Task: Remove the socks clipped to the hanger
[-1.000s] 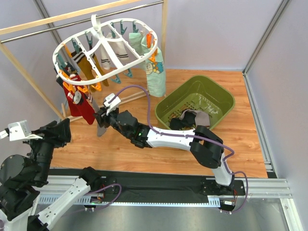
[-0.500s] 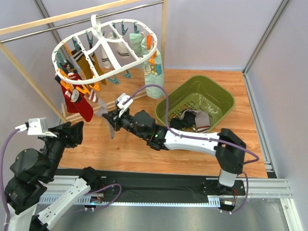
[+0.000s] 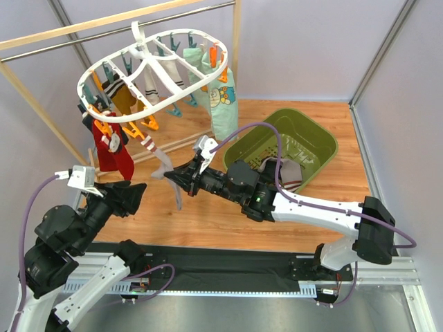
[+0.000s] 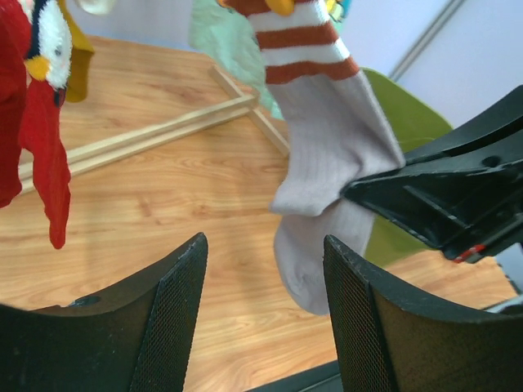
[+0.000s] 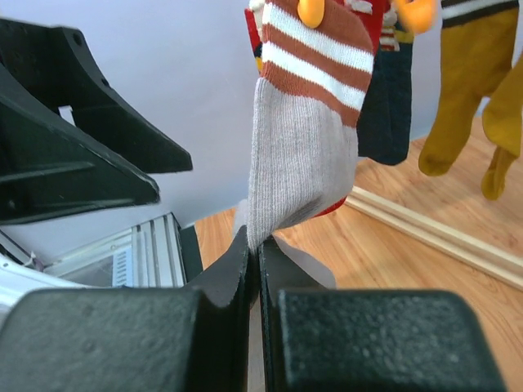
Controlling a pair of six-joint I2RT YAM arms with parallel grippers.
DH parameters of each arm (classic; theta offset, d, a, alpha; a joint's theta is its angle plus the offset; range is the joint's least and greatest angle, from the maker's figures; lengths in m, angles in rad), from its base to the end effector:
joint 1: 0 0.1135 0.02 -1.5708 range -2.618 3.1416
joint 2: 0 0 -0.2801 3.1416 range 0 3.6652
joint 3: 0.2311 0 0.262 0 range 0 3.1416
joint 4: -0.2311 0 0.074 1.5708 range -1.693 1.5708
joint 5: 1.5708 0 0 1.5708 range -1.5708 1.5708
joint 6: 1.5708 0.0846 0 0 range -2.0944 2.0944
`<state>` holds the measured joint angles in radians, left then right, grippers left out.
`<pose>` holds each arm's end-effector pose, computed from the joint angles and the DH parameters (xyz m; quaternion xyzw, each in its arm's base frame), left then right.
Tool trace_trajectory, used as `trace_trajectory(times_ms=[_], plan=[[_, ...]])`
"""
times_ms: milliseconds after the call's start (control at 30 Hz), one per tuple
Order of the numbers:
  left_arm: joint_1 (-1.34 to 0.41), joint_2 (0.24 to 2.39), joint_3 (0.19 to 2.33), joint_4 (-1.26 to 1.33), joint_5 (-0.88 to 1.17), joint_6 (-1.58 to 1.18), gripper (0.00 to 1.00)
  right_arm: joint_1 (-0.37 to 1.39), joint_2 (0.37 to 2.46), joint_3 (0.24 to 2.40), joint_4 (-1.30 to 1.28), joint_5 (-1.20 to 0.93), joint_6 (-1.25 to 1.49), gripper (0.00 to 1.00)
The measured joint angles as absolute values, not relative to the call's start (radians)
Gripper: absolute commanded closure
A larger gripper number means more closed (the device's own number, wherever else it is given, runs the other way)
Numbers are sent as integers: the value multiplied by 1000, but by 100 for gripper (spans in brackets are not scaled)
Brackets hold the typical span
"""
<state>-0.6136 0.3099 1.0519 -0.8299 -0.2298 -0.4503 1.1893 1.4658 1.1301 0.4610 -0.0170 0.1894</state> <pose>0.0573 -0.0168 0.4018 -0.0174 0.7365 -0.2674 0.6211 0.1508 0.3797 0.3845 -0.3227 0.5774 0.4813 0.5751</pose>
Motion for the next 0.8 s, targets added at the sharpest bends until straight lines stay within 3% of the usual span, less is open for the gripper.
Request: trace_trajectory(times_ms=[267,633,800], plan=[[-614,368,982,-750,-119,-486,34,1178,1380,1039,432,-16,195,100],[-614,434,834,-556,199,-462,29,1143,1245,989,422,-44,247,100],[-614,451,792,-466,306,-460,20,1143,1237,984,422,-56,270,100]])
